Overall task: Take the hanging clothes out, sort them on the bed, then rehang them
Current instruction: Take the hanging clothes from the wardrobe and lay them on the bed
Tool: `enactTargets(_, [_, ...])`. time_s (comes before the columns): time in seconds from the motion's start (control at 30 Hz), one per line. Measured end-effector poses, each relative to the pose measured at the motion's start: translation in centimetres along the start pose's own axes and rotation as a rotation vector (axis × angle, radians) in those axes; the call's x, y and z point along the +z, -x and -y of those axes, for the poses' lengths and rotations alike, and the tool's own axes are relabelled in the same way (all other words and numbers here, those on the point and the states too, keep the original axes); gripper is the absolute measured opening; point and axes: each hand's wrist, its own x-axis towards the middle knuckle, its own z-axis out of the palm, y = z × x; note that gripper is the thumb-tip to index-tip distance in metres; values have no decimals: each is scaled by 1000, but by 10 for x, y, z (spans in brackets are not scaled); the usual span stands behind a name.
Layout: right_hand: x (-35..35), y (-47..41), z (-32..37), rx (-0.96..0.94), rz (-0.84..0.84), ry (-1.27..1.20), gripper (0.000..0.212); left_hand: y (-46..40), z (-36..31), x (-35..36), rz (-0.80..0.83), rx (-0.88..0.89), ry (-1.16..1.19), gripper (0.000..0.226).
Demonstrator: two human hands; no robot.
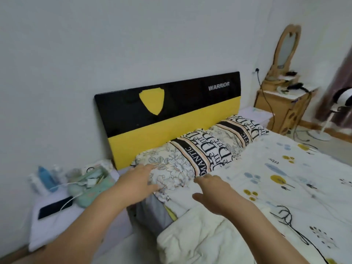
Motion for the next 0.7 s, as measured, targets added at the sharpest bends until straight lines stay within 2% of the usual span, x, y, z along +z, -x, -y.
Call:
enactTargets(0.3, [-5,15,103,-356,51,54,49,128,59,-8,-116,-321,50,69])
enactTargets(0.7, [2,58,313,-741,24,53,47,310,183,-56,-261,-672,43,60])
